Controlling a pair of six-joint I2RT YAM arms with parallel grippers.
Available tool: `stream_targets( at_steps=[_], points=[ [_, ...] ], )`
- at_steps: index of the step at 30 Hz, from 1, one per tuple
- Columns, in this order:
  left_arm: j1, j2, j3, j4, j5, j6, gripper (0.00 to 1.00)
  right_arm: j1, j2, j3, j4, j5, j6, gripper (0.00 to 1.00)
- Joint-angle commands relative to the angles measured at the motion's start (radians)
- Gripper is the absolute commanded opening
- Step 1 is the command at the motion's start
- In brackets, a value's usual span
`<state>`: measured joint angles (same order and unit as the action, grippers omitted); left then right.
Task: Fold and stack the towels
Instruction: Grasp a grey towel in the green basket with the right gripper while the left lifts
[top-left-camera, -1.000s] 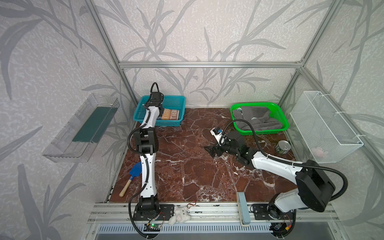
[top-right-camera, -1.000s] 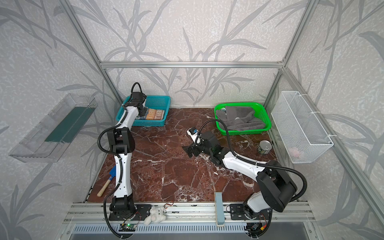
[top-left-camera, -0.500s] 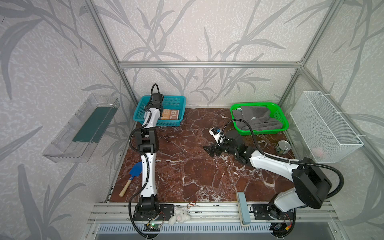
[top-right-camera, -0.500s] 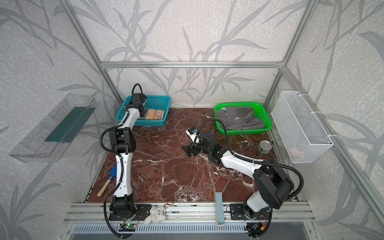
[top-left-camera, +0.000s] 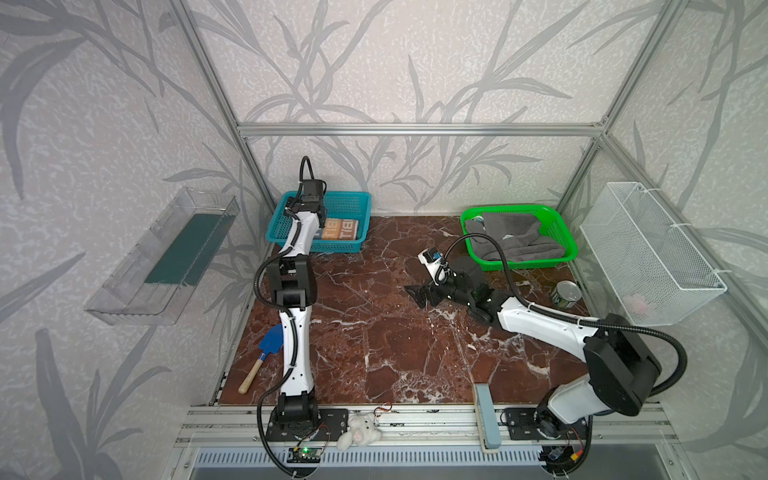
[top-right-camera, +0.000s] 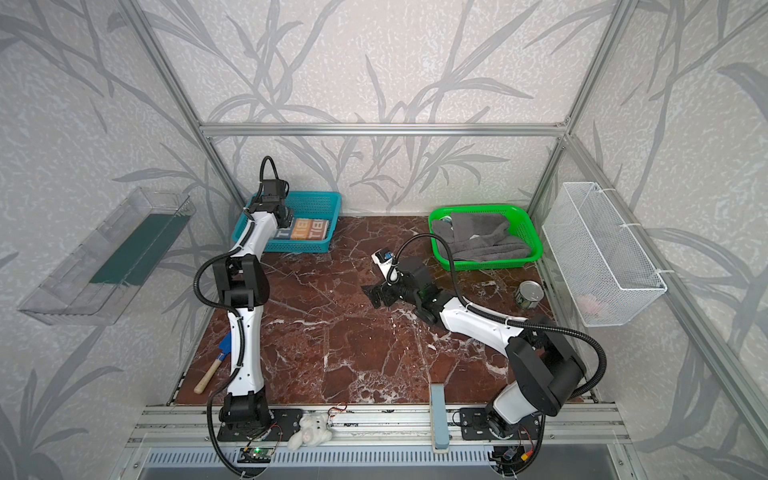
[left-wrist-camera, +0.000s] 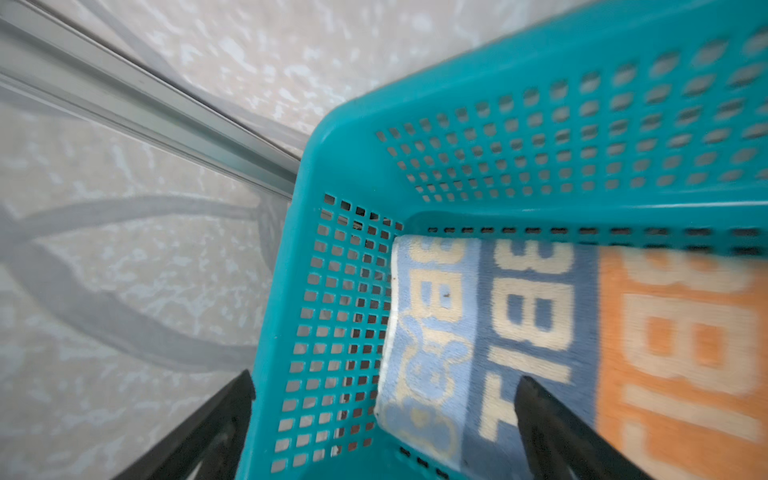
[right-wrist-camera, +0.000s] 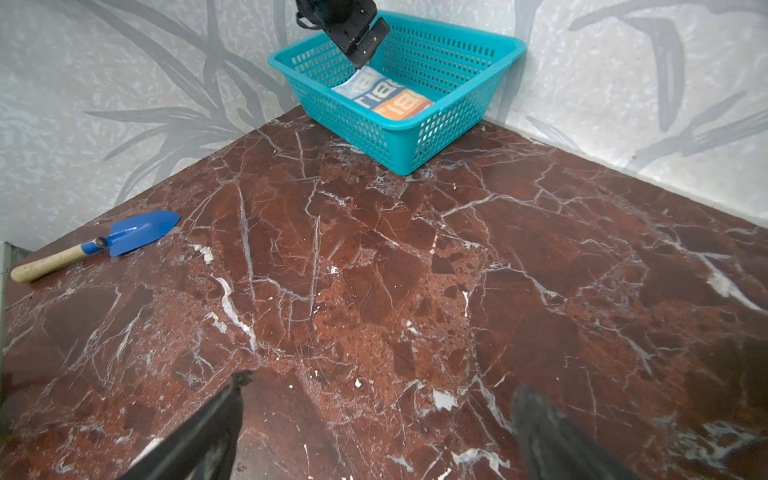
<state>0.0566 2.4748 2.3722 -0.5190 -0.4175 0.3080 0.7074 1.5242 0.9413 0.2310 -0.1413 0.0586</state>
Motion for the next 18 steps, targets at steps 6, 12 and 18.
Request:
stream_targets(
  at_steps=[6,12,18],
  points=[
    [-0.113,-0.396,-0.176,-0.015,0.201,-0.125,0.99,-0.031,-0.147,0.124,-0.283,0.208,-0.089,0.99],
    [-0.186,-0.666,-0.425,0.032,0.336,-0.179,1.00,-0.119,-0.178,0.269,-0.565,0.297,-0.127,0.96],
    [-0.230,-0.948,-0.786,0.152,0.480,-0.265,1.00,-0.257,-0.159,0.394,-0.740,0.386,-0.110,0.89]
  ],
)
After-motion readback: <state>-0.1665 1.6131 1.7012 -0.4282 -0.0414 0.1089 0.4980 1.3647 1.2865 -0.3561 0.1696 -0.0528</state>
